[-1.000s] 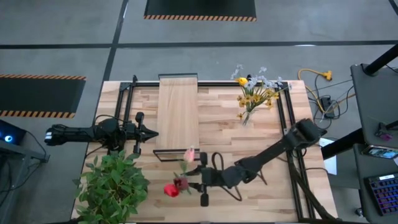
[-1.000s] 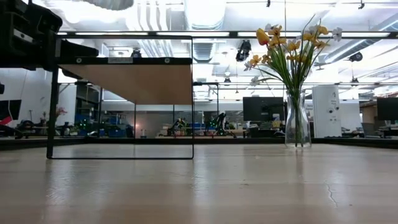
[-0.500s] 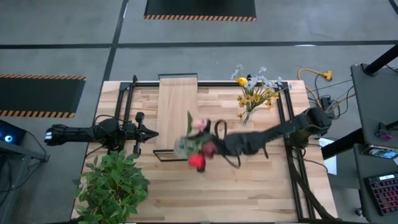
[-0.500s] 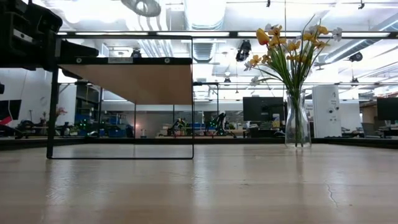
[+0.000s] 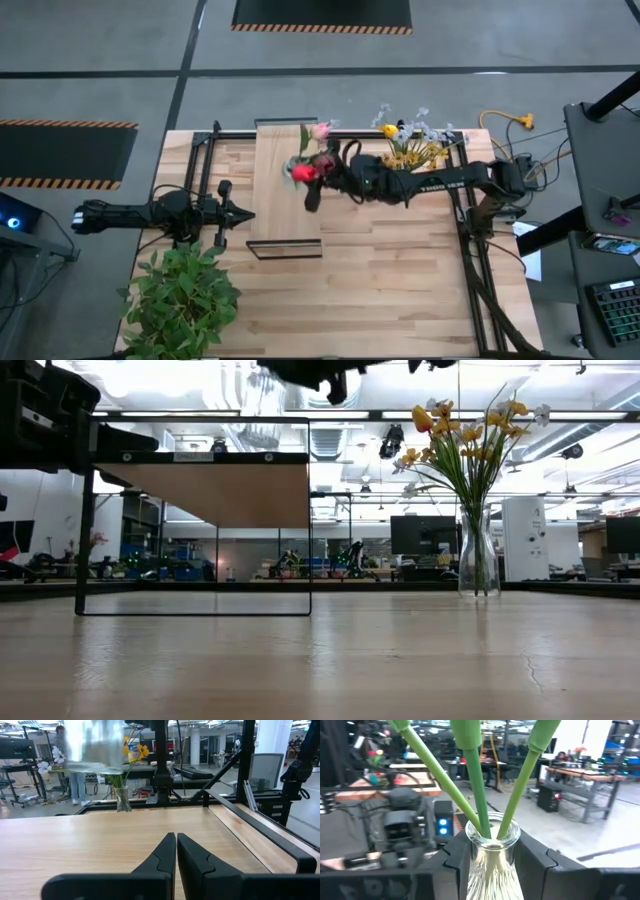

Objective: Pick and place flowers into a vace then onto a shelf
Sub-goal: Put the bottom transparent vase on the shelf

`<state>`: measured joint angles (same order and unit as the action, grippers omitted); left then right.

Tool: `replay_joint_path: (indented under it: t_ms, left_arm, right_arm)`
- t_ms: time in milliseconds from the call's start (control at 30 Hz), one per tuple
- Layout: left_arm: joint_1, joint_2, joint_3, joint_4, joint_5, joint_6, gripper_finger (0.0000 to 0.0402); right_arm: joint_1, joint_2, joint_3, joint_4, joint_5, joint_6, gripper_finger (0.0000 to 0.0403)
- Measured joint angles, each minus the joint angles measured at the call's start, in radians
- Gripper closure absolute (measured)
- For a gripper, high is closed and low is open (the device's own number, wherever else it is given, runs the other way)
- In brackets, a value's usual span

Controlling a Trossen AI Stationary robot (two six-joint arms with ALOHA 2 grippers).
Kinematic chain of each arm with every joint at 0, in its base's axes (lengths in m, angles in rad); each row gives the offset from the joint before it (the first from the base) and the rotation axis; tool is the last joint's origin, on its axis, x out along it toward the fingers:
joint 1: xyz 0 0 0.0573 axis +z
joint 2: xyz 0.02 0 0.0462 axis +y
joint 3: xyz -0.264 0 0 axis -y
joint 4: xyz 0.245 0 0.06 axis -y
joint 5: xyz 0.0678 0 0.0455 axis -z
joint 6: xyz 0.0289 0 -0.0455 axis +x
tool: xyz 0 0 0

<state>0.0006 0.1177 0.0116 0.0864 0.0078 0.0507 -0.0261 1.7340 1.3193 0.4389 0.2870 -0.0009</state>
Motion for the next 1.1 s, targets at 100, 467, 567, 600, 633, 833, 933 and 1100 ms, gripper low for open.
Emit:
replay_joint_path:
  t_ms: [100,467,567,600,633,833,933,1100]
  left_arm:
    - [0.0,0.0,0.0,0.0,0.0,0.0,0.0402]
    - [0.0,0.0,0.0,0.0,0.0,0.0,0.0402]
    - [0.0,0.0,0.0,0.0,0.0,0.0,0.0402]
    - [0.0,0.0,0.0,0.0,-0.001,0.0,0.0402]
    - [0.0,0.0,0.0,0.0,0.0,0.0,0.0402]
    - [0.0,0.001,0.0,0.0,0.0,0.0,0.0402]
    - [0.0,0.0,0.0,0.0,0.0,0.0,0.0402]
    - [0.0,0.0,0.0,0.0,0.0,0.0,0.0402]
  right_arm:
    - [-0.05,0.001,0.0,-0.002,-0.003,0.007,0.0297]
    - [-0.145,0.033,0.028,-0.022,-0.019,0.027,0.0297]
    - [-0.146,0.095,0.101,-0.054,-0.03,0.024,0.0297]
    - [-0.148,0.114,0.127,-0.062,-0.018,0.022,0.0297]
    - [-0.151,0.128,0.156,-0.071,-0.016,0.02,0.0297]
    - [-0.202,0.159,0.235,-0.117,0.004,0.035,0.0297]
    - [-0.229,0.19,0.231,-0.124,-0.019,0.076,0.0297]
    - [-0.261,0.24,0.244,-0.115,-0.04,0.081,0.0297]
